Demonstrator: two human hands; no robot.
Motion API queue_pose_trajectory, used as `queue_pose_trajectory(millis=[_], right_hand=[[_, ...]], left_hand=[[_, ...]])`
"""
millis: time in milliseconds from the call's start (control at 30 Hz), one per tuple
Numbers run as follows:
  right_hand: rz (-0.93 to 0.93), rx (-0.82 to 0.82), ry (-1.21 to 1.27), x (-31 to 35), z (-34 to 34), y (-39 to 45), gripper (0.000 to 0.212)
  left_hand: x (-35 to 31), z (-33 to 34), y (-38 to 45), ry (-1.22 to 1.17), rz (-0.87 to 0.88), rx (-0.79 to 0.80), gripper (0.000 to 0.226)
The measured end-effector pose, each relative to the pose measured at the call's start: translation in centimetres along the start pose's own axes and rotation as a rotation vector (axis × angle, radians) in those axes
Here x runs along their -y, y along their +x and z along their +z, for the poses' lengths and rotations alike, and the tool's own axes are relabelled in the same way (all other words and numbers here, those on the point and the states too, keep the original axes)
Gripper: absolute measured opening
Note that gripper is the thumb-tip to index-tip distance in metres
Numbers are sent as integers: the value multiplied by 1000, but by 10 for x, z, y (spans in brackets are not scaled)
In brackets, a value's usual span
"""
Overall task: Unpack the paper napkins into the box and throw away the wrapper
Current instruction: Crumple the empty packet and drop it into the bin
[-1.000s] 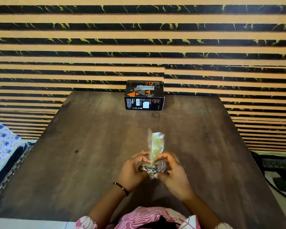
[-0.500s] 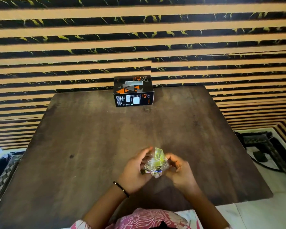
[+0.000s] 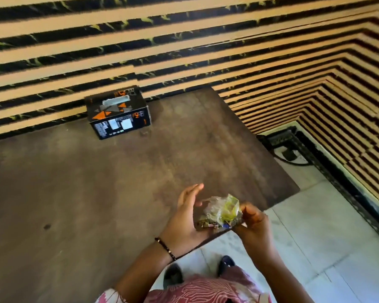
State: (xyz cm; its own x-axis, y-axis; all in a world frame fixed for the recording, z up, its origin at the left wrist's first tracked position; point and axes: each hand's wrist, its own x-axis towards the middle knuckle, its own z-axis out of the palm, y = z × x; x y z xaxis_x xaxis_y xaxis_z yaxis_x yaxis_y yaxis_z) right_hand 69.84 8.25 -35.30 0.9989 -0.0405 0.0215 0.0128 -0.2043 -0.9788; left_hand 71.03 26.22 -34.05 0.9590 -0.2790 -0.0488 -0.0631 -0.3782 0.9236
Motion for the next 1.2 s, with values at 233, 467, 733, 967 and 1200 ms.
queue_pose_trajectory(millis=[233,467,733,967,1200], right_hand=[[-11,-123,65,-4,-89,-3,32],[32,-200,77,-30,-214,8,39],[132,-363,189,-59,-348,11,22],[135,-411,154,-93,-391,40,24],[-192,-406,-313,-98,-448,134,32]], left_hand=[[-34,73,42,-10,51,147,109],[-74,184,93,-94,54,130,84],[-146,308,158,-6,180,137,27],[-161,350,207,31,131,222,27],[-172,392,311,-369,-256,217,29]])
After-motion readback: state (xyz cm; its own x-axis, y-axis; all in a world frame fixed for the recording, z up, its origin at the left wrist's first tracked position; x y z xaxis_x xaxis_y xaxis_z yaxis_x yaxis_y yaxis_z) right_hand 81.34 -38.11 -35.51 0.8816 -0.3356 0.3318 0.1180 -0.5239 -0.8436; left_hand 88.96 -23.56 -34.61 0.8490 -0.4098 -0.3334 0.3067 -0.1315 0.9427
